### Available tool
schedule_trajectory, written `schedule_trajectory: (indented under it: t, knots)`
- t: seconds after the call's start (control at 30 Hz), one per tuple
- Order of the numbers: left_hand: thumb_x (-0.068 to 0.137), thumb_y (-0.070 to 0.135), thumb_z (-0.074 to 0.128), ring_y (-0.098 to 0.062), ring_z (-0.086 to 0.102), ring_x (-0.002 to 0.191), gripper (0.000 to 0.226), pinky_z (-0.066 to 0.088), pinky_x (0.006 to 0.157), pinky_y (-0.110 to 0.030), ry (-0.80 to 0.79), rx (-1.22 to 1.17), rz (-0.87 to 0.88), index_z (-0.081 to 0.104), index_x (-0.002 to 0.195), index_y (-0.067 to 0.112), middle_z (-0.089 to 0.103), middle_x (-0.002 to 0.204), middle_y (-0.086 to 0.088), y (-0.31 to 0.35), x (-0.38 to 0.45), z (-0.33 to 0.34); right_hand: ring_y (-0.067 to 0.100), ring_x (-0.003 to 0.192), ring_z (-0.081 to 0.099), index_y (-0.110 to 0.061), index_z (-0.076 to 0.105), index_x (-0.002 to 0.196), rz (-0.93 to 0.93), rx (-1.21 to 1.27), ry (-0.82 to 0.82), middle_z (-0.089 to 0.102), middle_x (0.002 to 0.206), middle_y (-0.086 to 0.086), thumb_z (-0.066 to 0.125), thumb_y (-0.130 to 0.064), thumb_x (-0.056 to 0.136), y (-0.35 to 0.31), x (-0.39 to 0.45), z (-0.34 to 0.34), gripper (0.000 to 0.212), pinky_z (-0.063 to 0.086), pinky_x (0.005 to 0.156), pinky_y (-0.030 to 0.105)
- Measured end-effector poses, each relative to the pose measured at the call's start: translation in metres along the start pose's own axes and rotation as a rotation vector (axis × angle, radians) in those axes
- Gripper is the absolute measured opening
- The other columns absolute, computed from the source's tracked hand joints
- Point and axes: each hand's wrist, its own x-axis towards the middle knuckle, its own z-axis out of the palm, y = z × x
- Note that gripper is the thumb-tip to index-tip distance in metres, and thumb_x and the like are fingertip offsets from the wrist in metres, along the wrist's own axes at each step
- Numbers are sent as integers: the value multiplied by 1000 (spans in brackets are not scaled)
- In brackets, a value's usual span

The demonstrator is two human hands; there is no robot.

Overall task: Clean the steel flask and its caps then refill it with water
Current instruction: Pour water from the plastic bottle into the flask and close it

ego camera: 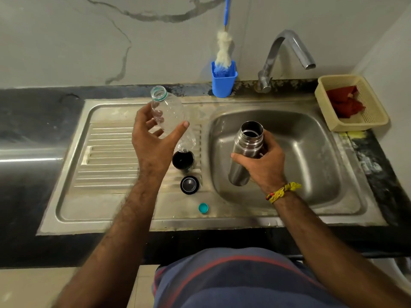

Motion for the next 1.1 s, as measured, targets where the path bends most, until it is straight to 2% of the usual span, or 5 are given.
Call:
schedule_trajectory:
  t: [0.3,0.47,0.77,0.93,1.1]
  knots:
    - [68,19,95,-7,63,107,80,55,78,-17,-95,10,-38,54,136,12,64,129,-1,-33,81,50,10,91,70,-18,63,120,6,-12,-21,72,102,-7,94,-13,56,-7,30,24,71,60,84,41]
    - [61,26,94,-13,65,110,83,58,94,-40,-125,101,-56,55,133,22,63,128,-2,-59,124,77,9,94,69,-18,62,123,9,-16,-16,71,106,-7,94,-15,58,-6,42,28,73,60,84,35]
    - [67,18,93,-13,62,116,86,58,96,-42,-111,159,-75,49,141,17,61,134,1,-97,142,74,5,97,68,-17,60,126,7,-46,1,69,108,-14,94,-15,58,12,45,24,76,58,86,28]
    - [65,17,92,-14,65,116,99,58,95,-47,-111,128,-96,39,148,26,61,134,2,-99,145,69,-3,95,66,-17,60,127,15,-48,4,67,105,-20,95,-15,58,15,42,21,77,56,84,19]
    - [66,16,94,-14,58,125,121,50,108,-39,-162,166,-46,17,160,22,50,141,1,-95,138,67,1,96,67,-16,60,127,8,-43,-1,68,108,-15,95,-16,58,12,38,21,77,58,85,25]
